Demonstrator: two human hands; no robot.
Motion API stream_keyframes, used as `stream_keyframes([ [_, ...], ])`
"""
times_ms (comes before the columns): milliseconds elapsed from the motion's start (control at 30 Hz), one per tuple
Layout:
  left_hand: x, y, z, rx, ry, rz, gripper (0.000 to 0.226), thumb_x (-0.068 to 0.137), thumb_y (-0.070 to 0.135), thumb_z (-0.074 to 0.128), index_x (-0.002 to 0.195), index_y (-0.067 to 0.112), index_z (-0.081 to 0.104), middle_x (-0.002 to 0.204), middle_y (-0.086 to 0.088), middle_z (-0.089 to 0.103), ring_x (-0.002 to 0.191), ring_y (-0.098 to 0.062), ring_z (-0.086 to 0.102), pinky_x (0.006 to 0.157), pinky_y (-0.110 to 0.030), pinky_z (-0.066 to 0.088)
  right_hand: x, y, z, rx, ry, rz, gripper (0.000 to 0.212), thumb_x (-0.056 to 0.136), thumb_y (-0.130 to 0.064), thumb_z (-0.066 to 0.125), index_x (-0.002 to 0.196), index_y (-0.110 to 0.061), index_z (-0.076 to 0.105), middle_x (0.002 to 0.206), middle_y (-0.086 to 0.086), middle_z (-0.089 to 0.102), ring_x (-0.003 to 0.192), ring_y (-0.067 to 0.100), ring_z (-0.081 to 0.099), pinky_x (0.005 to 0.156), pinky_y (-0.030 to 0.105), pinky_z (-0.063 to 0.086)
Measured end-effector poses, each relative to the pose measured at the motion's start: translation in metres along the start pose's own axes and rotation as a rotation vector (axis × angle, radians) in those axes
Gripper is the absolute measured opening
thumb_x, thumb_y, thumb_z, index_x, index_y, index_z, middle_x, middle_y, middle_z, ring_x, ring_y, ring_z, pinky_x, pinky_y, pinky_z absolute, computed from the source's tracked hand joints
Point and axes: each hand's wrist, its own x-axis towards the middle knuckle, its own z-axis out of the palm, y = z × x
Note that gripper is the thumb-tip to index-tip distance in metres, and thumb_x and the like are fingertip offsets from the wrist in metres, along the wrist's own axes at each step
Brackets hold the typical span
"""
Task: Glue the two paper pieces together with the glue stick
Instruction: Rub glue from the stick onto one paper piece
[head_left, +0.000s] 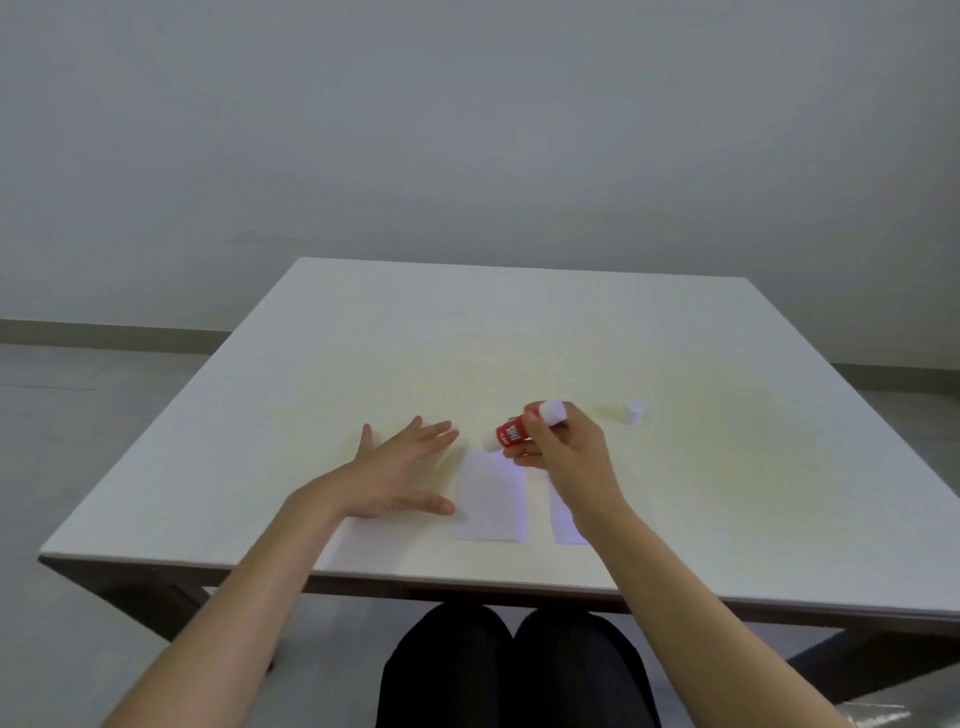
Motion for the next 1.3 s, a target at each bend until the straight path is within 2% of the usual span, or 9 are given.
stream_keyframes([
  [100, 0.007, 0.0, 0.008, 0.072, 0.0, 0.024, 0.1, 0.077, 0.064, 0.06, 0.148, 0.039, -0.006, 0.16, 0.014, -0.007, 0.145, -0.011, -0.02, 0.11, -0.057, -0.023, 0.002, 0.004, 0.014, -0.24, -0.062, -0.089, 0.005, 0.091, -0.014, 0.056, 0.087, -0.012, 0.058, 0.074, -0.005, 0.072, 0.069, 0.014, 0.071, 0.073, 0.034, 0.059],
  [200, 0.012, -0.004, 0.02, 0.164, 0.016, 0.047, 0.102, 0.072, 0.071, 0.056, 0.148, 0.042, -0.004, 0.159, 0.014, -0.013, 0.144, -0.013, -0.025, 0.109, -0.058, -0.023, 0.004, 0.008, 0.019, -0.361, -0.086, -0.122, 0.003, 0.091, -0.017, 0.056, 0.089, -0.015, 0.056, 0.073, -0.011, 0.07, 0.069, 0.008, 0.07, 0.076, 0.032, 0.056],
  [400, 0.018, -0.012, 0.023, 0.255, 0.015, 0.045, 0.104, 0.065, 0.081, 0.05, 0.147, 0.046, -0.005, 0.158, 0.016, -0.018, 0.143, -0.011, -0.027, 0.109, -0.059, -0.023, -0.009, 0.011, 0.02, -0.466, -0.14, -0.195, 0.008, 0.091, -0.018, 0.057, 0.097, -0.012, 0.056, 0.085, 0.007, 0.072, 0.08, 0.019, 0.068, 0.078, 0.038, 0.055],
  [600, 0.019, -0.011, 0.023, 0.237, 0.005, 0.033, 0.104, 0.064, 0.079, 0.052, 0.147, 0.046, 0.0, 0.157, 0.019, -0.019, 0.142, -0.009, -0.028, 0.109, -0.059, -0.023, -0.026, 0.012, 0.019, -0.468, -0.356, -0.232, 0.006, 0.091, -0.02, 0.057, 0.097, -0.018, 0.057, 0.085, 0.002, 0.073, 0.077, 0.014, 0.069, 0.077, 0.038, 0.056],
  [800, 0.015, -0.011, 0.021, 0.268, -0.021, 0.028, 0.105, 0.068, 0.077, 0.052, 0.148, 0.041, -0.007, 0.157, 0.017, -0.021, 0.141, -0.01, -0.029, 0.108, -0.057, -0.025, 0.001, 0.011, 0.007, -0.348, -0.111, -0.105, 0.005, 0.09, -0.014, 0.058, 0.09, -0.009, 0.056, 0.067, -0.017, 0.071, 0.069, 0.003, 0.07, 0.073, 0.027, 0.054],
  [867, 0.015, -0.011, 0.021, 0.27, -0.023, 0.029, 0.105, 0.069, 0.077, 0.052, 0.148, 0.041, -0.007, 0.157, 0.016, -0.022, 0.141, -0.01, -0.03, 0.108, -0.057, -0.025, 0.004, 0.012, 0.008, -0.327, -0.037, -0.108, 0.004, 0.091, -0.013, 0.056, 0.091, -0.01, 0.054, 0.07, -0.012, 0.072, 0.07, 0.008, 0.07, 0.073, 0.029, 0.055],
  [933, 0.016, -0.011, 0.021, 0.269, -0.019, 0.028, 0.106, 0.067, 0.078, 0.051, 0.148, 0.041, -0.007, 0.157, 0.017, -0.022, 0.141, -0.01, -0.03, 0.108, -0.057, -0.025, -0.003, 0.013, 0.012, -0.377, -0.055, -0.162, 0.004, 0.091, -0.013, 0.056, 0.092, -0.012, 0.053, 0.078, -0.006, 0.073, 0.075, 0.013, 0.069, 0.075, 0.033, 0.056],
  [1100, 0.018, -0.011, 0.024, 0.257, -0.01, 0.014, 0.106, 0.066, 0.078, 0.052, 0.147, 0.043, -0.006, 0.156, 0.019, -0.022, 0.141, -0.009, -0.03, 0.108, -0.057, -0.025, -0.028, 0.014, 0.018, -0.461, -0.329, -0.287, 0.006, 0.089, -0.023, 0.056, 0.089, -0.02, 0.052, 0.077, -0.009, 0.072, 0.074, 0.009, 0.069, 0.073, 0.035, 0.055],
  [1300, 0.016, -0.012, 0.021, 0.274, -0.033, 0.026, 0.106, 0.068, 0.078, 0.051, 0.148, 0.04, -0.008, 0.156, 0.018, -0.023, 0.138, -0.007, -0.032, 0.107, -0.056, -0.026, -0.013, 0.008, 0.0, -0.352, -0.089, -0.145, 0.004, 0.091, -0.01, 0.056, 0.094, -0.008, 0.055, 0.083, 0.0, 0.074, 0.081, 0.014, 0.07, 0.079, 0.028, 0.055],
])
